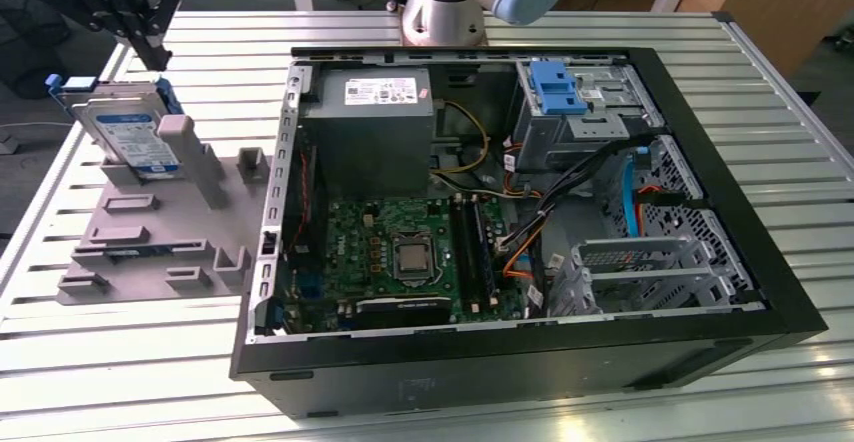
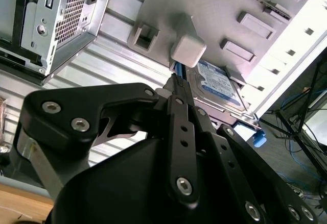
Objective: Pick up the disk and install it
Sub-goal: 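Reach for the disk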
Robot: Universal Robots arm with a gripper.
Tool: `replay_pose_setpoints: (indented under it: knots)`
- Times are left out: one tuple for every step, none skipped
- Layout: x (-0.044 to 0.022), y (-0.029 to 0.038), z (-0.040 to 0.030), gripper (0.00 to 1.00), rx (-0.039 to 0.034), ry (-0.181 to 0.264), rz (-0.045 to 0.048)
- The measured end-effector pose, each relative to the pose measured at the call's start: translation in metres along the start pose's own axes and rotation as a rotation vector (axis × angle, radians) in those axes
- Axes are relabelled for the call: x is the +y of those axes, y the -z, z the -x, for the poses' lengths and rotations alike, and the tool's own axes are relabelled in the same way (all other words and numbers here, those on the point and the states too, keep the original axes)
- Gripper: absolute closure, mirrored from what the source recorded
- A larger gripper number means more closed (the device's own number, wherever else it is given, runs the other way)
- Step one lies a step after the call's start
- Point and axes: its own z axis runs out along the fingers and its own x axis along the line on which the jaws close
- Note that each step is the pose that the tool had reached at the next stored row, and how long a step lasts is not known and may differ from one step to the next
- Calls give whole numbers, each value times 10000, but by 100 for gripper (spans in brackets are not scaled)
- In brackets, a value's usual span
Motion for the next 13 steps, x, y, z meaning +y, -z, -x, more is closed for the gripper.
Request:
replay_pose_setpoints:
  knots:
    - [2, 0, -7, 89, 1, 1, 0]
    - [3, -1, -16, 89, 0, 1, 0]
    - [3, -2, -28, 89, -1, 1, 1]
    - [4, -2, -39, 89, 0, 1, 1]
    - [5, -2, -48, 89, 0, 1, 0]
    - [5, -2, -56, 89, 0, 1, 0]
    - [5, -3, -61, 89, -1, 1, 1]
    - [5, -3, -62, 89, 0, 2, 1]
    - [5, -3, -62, 89, -1, 3, 1]
    - [5, -3, -64, 89, 0, 1, 0]
    - [5, -3, -65, 89, 0, 1, 0]
    - [5, -3, -67, 89, 1, 1, 0]
    - [5, -2, -68, 89, 1, 1, 0]
